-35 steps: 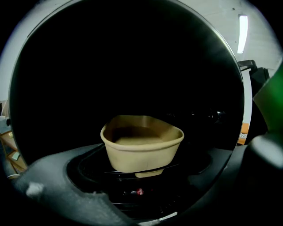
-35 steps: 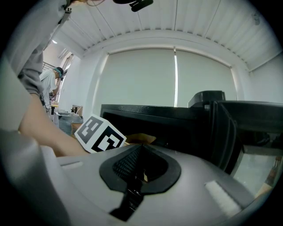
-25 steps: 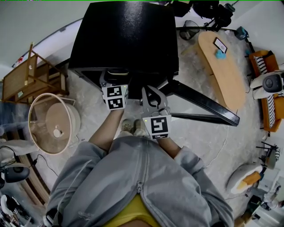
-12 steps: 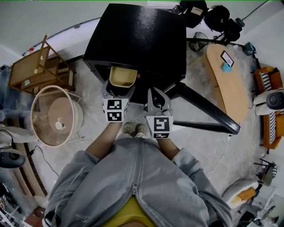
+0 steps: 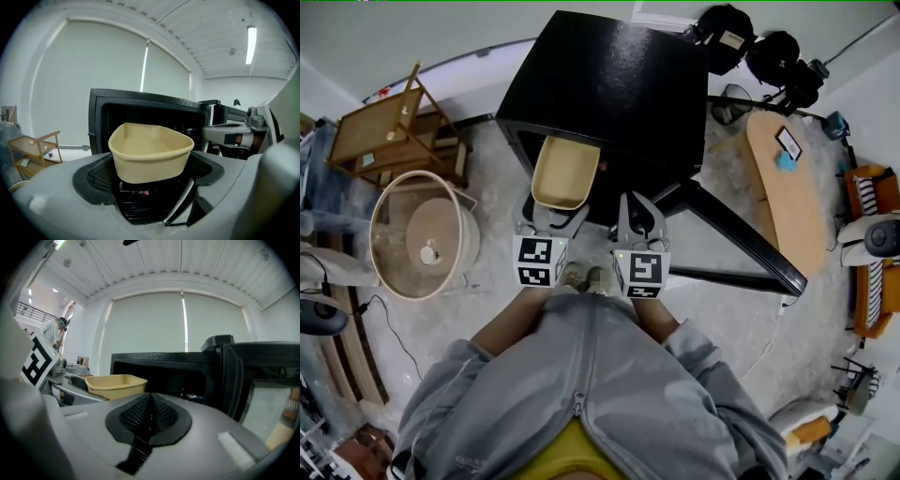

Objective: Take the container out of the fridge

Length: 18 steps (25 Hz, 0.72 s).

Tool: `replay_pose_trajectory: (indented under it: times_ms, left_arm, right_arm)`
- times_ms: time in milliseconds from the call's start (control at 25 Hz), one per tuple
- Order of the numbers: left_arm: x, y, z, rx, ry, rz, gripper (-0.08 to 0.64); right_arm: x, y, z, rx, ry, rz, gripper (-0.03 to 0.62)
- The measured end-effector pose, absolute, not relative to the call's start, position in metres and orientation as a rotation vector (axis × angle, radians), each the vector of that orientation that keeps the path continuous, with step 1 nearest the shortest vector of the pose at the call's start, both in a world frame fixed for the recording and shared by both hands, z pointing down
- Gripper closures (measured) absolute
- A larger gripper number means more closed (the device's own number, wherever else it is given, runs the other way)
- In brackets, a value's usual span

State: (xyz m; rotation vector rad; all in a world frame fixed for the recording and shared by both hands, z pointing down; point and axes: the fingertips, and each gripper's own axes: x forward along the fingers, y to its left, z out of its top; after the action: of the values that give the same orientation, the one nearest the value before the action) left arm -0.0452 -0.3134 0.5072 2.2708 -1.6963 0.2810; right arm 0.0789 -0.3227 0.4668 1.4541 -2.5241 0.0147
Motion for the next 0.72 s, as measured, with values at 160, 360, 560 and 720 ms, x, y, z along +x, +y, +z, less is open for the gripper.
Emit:
replay_pose_trajectory:
  times_ms: [160,360,560,720]
  left_arm:
    - [-0.046,-0.296,0.501,2.268,-1.693,0.258,0.074]
    - [-0.049,-0.277,0.494,2.26,-1.703,0.247,0.074]
    - [-0.056,-0.26,0.494,2.243,-1.725,0.243,0.074]
    - [-0.066,-0.258,0.491,2.224,-1.76,0.23,0.074]
  right_arm:
    - [0.076,-0.315,0.458,1.442,-2.543,0.004,0.592]
    - [0.071,-0.303,0.451,1.405,-2.555,-0.038,0.592]
    - [0.067,-0.292,0.445,1.376,-2.571,-0.074,0.592]
    - [0.061,-0.281,0.45,1.323,-2.585,-0.057,0.593]
